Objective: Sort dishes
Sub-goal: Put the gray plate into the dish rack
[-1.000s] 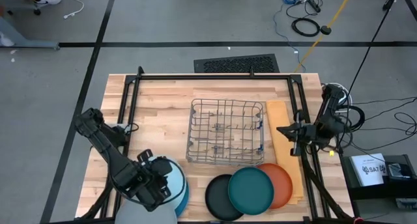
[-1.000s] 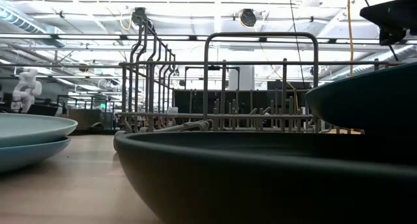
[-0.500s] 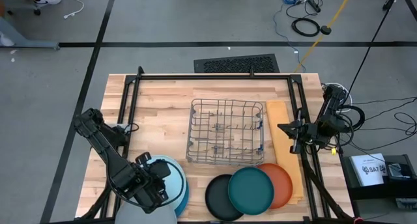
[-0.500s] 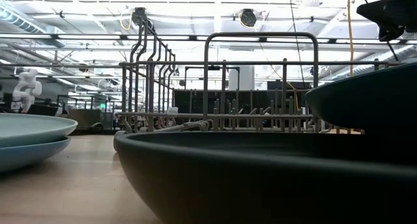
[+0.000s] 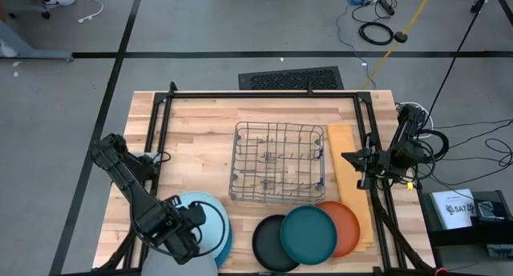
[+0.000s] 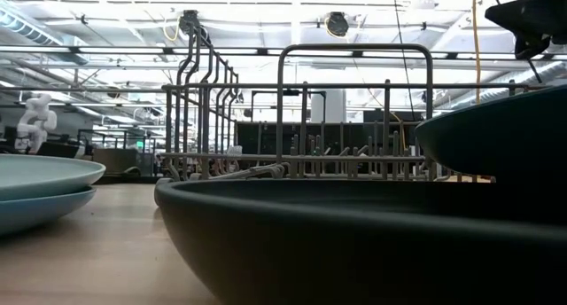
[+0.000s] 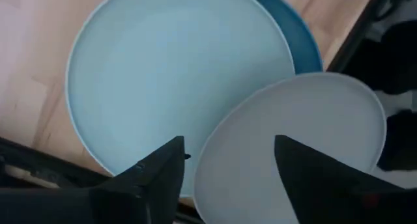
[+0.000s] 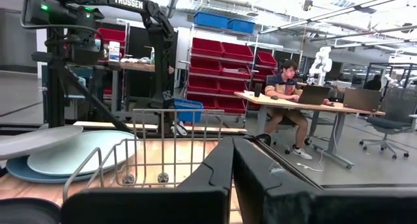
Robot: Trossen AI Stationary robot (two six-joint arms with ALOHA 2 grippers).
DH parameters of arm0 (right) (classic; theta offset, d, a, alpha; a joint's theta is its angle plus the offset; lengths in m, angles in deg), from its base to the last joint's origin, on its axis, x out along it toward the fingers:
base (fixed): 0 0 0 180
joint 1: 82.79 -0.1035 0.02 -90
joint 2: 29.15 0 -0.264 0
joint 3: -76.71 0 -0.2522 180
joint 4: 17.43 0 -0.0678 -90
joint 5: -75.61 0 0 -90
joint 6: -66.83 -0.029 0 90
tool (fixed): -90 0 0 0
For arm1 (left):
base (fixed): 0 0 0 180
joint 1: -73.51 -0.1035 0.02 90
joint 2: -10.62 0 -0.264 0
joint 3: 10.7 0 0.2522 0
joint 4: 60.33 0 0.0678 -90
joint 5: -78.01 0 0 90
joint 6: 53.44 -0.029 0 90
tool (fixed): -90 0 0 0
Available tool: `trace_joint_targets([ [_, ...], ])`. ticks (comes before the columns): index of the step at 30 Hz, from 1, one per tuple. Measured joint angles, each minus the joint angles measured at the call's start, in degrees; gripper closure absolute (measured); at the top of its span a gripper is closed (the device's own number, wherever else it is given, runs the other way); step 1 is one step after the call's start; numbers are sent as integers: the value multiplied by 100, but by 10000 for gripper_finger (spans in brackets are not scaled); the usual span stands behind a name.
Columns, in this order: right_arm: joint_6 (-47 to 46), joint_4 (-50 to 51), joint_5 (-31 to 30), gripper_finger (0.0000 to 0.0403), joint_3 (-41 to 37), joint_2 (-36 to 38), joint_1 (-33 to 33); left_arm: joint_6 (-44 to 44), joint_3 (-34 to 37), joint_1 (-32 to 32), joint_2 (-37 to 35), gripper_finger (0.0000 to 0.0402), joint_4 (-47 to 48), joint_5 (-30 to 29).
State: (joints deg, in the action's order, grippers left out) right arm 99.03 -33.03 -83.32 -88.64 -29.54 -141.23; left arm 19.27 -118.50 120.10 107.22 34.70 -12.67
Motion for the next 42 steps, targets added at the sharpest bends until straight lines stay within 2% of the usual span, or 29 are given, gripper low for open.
trace_joint_targets([
  [4,-2,-1,165,397,0,1,0,5,0,44,0,147,174,14],
  [9,147,-312,1129,397,0,-1,0,16,18,106,0,146,285,24],
  [12,-9,-736,1394,397,0,-1,0,12,20,121,0,146,332,30],
  [19,-722,-1057,1334,397,0,1,2,31,20,153,-1,146,498,172],
  [23,-556,-1109,275,397,170,1,-2,33,26,129,-132,146,433,752],
  [26,-435,-1099,-20,397,281,1,-15,-84,19,127,-341,146,227,793],
  [28,-451,-1071,104,397,295,1,-13,-314,-1,148,-498,146,195,602],
  [33,-920,-992,377,396,295,1,-15,-812,-7,192,-900,146,525,-334],
  [38,-1543,-597,877,380,295,-48,-15,-960,-7,190,-1143,146,879,-398],
  [42,-1810,-622,906,335,295,-363,-11,-1018,-7,190,-1274,146,869,-300],
])
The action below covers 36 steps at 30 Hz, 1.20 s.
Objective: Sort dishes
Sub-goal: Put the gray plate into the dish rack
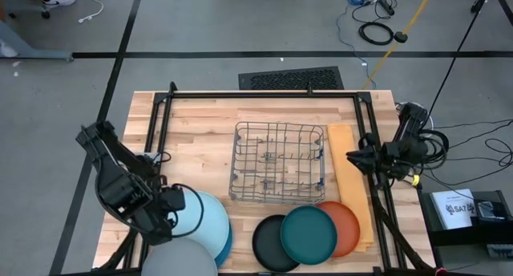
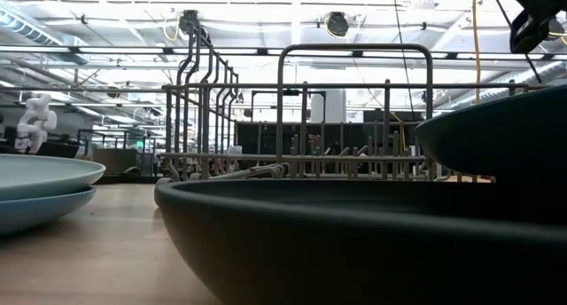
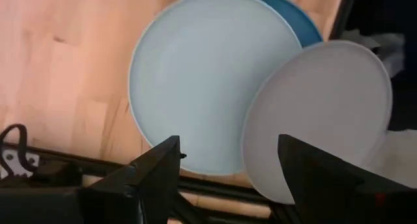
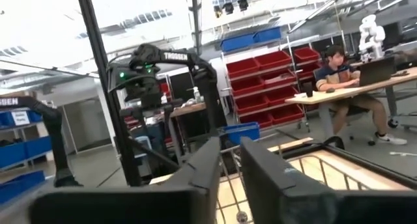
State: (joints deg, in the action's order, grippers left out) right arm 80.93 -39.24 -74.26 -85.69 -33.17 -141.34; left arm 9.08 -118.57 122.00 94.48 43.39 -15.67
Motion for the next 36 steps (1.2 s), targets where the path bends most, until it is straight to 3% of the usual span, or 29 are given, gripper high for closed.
trace_joint_targets([
  [7,-367,-262,31,215,298,-1110,121,-332,0,7,-228,146,4,71],
  [13,-113,271,474,155,1654,-2702,407,-844,0,7,-459,146,6,54],
  [20,-796,2078,497,142,3624,-4790,925,-1245,0,7,-612,146,12,-194],
  [27,-873,2449,1309,141,5081,-6619,1473,-1382,291,60,-604,146,14,-134],
  [36,-389,3304,1686,144,6839,-8683,1775,-1293,508,426,-603,146,7,-174],
])
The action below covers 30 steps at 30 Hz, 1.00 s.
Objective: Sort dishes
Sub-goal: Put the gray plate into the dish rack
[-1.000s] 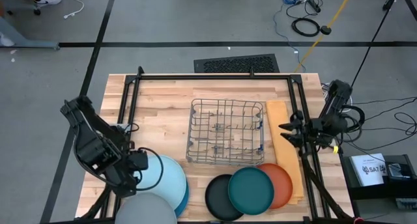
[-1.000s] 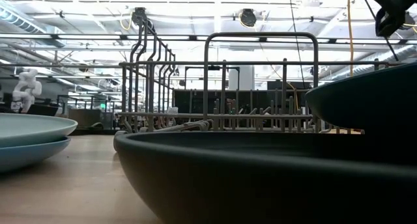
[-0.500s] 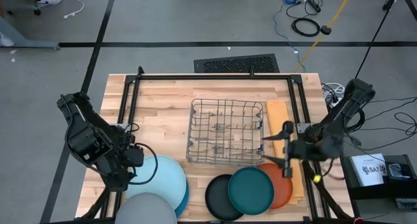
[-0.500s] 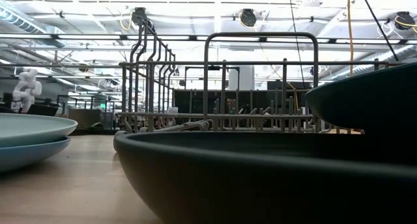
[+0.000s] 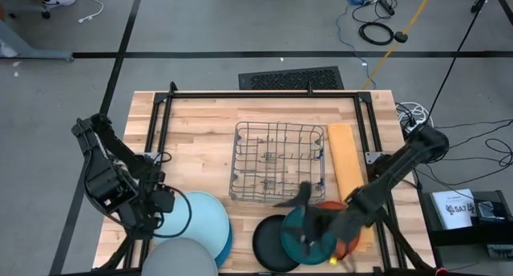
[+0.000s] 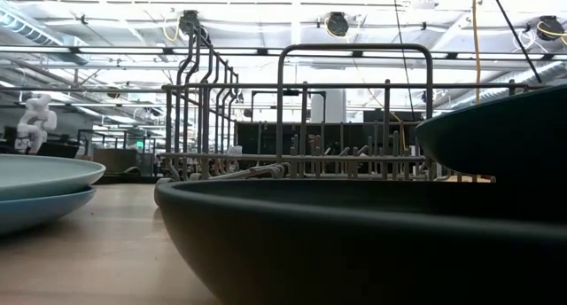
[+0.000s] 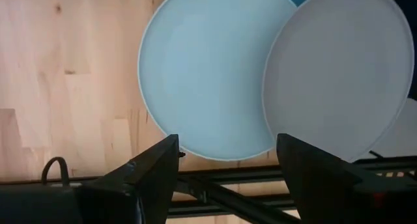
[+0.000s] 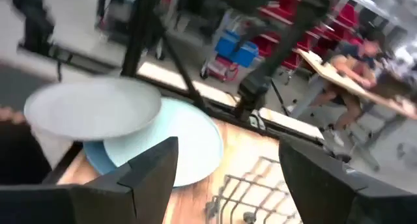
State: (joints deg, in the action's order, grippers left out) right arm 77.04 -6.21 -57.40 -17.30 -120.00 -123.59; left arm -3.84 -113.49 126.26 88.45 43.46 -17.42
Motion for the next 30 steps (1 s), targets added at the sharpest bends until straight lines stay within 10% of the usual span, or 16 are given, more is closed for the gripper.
trace_joint_targets([
  [30,3319,539,558,133,5477,-5665,7,856,1462,1300,8,146,-1157,-64],
])
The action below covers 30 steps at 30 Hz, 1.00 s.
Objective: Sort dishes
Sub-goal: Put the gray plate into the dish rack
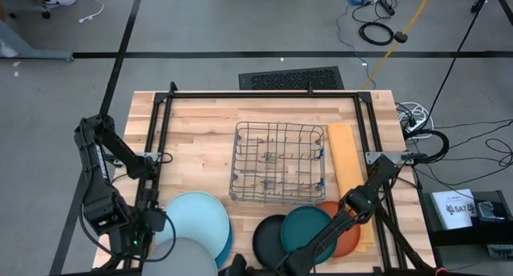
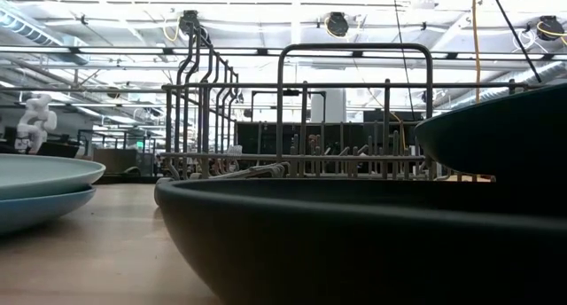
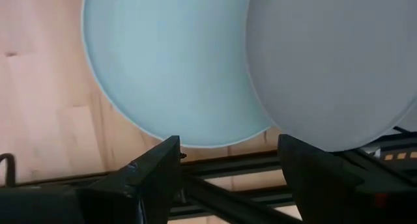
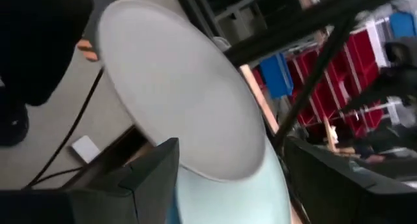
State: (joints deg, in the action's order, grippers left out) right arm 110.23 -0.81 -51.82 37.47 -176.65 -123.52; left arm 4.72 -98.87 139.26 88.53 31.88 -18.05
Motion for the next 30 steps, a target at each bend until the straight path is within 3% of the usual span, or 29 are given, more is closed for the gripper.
trace_joint_targets([
  [11,50,-364,76,133,184,-177,-24,2,424,74,-2,146,-738,8],
  [16,-538,-889,421,133,184,-177,-42,-22,434,79,-2,146,-980,103],
  [20,-1527,-900,658,133,184,-177,-46,-25,434,78,3,146,-1010,137],
  [26,-4143,-887,783,133,184,-177,-38,-8,434,77,7,146,-1009,-89],
  [30,-4687,-845,924,133,220,-177,-53,4,434,75,7,146,-1009,-177],
])
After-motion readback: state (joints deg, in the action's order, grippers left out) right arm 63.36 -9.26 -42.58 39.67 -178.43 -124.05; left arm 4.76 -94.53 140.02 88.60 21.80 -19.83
